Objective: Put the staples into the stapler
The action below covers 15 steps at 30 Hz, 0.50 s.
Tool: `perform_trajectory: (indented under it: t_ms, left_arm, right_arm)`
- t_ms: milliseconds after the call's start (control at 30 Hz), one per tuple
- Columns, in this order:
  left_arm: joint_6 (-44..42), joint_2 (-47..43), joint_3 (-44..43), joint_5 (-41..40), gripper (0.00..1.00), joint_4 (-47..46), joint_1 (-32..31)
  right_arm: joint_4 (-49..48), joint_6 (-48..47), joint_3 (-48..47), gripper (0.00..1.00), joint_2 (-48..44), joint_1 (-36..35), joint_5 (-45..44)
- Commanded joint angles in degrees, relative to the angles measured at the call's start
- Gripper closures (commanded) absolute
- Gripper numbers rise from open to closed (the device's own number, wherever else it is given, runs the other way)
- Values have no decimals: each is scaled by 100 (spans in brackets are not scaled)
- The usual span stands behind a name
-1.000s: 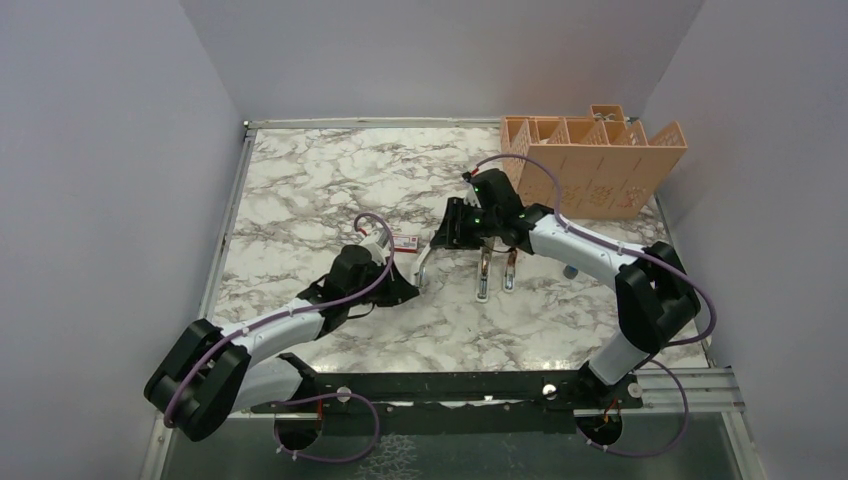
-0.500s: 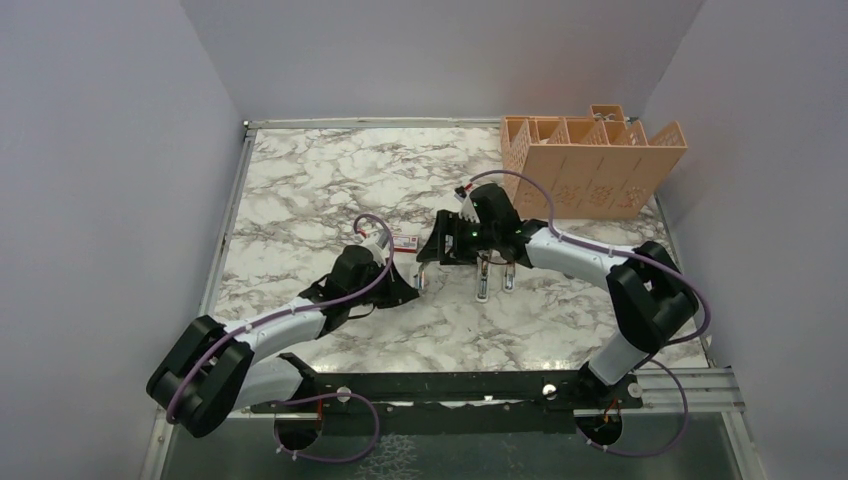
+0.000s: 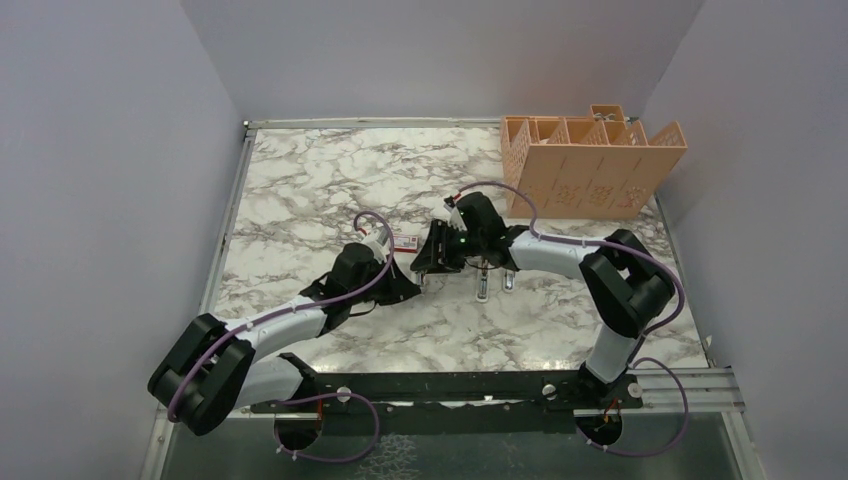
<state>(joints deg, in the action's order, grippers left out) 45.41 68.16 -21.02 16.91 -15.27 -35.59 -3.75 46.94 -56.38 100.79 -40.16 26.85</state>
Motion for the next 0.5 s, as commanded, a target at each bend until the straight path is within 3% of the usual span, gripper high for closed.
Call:
perform_trajectory:
  t_ms: [0, 67, 133, 300, 467]
  left_arm:
    - [-16, 14, -157, 10, 100, -257, 0]
    - [-68, -43, -142, -77, 98, -218, 2]
    - [-102, -147, -150, -302, 86, -5, 0]
    - [-409, -665, -518, -1456, 49, 1365, 3]
    - [-535, -1381, -1076, -3095, 32, 2901, 6]
  right_arm:
    - [-295, 234, -43, 59, 94, -56, 175]
    - [-249, 275, -40, 68, 90, -57, 75]
    - [-102, 241, -88, 71, 98, -68, -48]
    - [794, -227, -661, 73, 279, -100, -630]
    - [1759, -709, -1490, 72, 687, -332, -1429]
